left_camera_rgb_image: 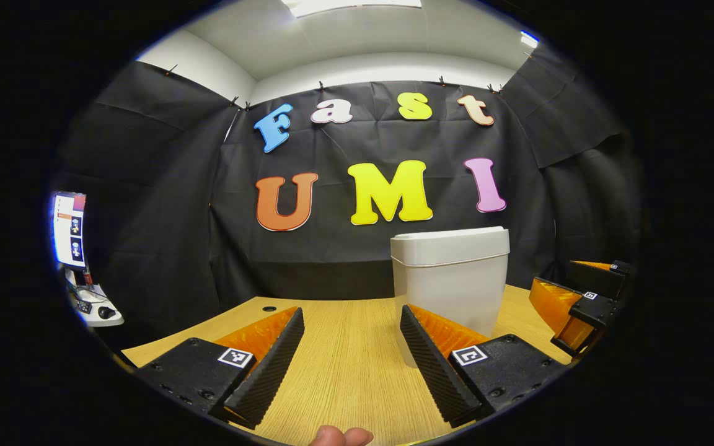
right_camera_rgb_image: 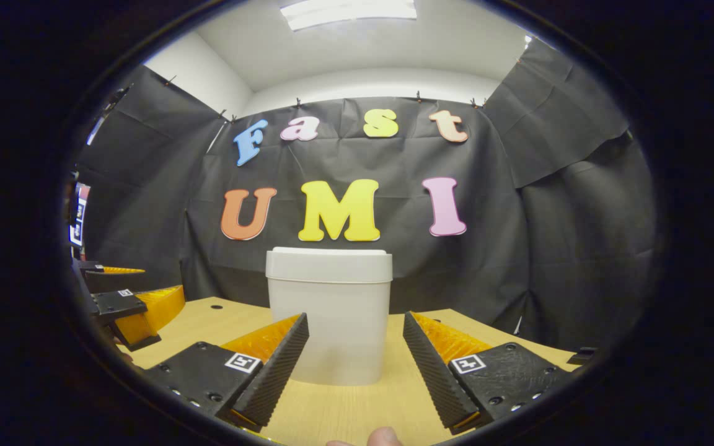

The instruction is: Press the lid of the desktop garbage bin to open it, pick up the crumpled paper on the desktop and throw it into the bin, then pick up the pop can on the desktop and drop it into the bin, and finally close the garbage bin lid.

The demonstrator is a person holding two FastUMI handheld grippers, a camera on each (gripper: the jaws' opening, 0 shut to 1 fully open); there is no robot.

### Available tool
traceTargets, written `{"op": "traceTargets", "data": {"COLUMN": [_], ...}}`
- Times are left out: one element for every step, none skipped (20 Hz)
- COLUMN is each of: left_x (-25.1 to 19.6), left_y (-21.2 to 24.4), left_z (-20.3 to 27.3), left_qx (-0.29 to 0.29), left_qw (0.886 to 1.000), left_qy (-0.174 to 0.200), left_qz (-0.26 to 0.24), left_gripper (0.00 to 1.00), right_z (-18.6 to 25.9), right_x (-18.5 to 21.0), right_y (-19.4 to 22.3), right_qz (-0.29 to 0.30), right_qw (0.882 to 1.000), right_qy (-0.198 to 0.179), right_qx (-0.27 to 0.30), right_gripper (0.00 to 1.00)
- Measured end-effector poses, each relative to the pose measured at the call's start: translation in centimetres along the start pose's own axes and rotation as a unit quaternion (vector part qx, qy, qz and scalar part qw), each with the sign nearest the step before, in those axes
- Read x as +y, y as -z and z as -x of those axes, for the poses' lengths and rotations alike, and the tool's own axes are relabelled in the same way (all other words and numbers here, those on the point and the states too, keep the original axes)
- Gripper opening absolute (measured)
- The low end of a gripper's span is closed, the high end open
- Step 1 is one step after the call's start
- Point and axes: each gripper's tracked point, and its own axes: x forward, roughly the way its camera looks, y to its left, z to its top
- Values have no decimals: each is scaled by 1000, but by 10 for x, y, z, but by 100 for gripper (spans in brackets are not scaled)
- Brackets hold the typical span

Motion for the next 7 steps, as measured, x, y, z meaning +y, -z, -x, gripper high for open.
{"op": "traceTargets", "data": {"left_x": [0, -1, -2, -2, -1, -1, -1], "left_y": [1, 0, 1, 1, 1, 1, 2], "left_z": [0, 0, 0, 0, 0, 0, 0], "left_qx": [1, 1, 1, 1, 1, 1, 1], "left_qw": [1000, 1000, 1000, 1000, 1000, 1000, 1000], "left_qy": [0, 0, 1, 1, 0, 0, 0], "left_qz": [1, 1, 1, 0, 0, -1, 0], "left_gripper": [100, 100, 100, 100, 100, 100, 100], "right_z": [0, 0, 0, 1, 2, 2, 1], "right_x": [0, 0, -2, -3, -3, -4, -4], "right_y": [1, 0, 0, -1, 0, -1, -1], "right_qz": [1, 3, 3, 2, 1, 1, 1], "right_qw": [1000, 1000, 1000, 1000, 1000, 1000, 1000], "right_qy": [0, 1, 1, 2, 3, 4, 4], "right_qx": [0, 0, 0, 0, 0, -1, -1], "right_gripper": [97, 95, 95, 95, 95, 95, 95]}}
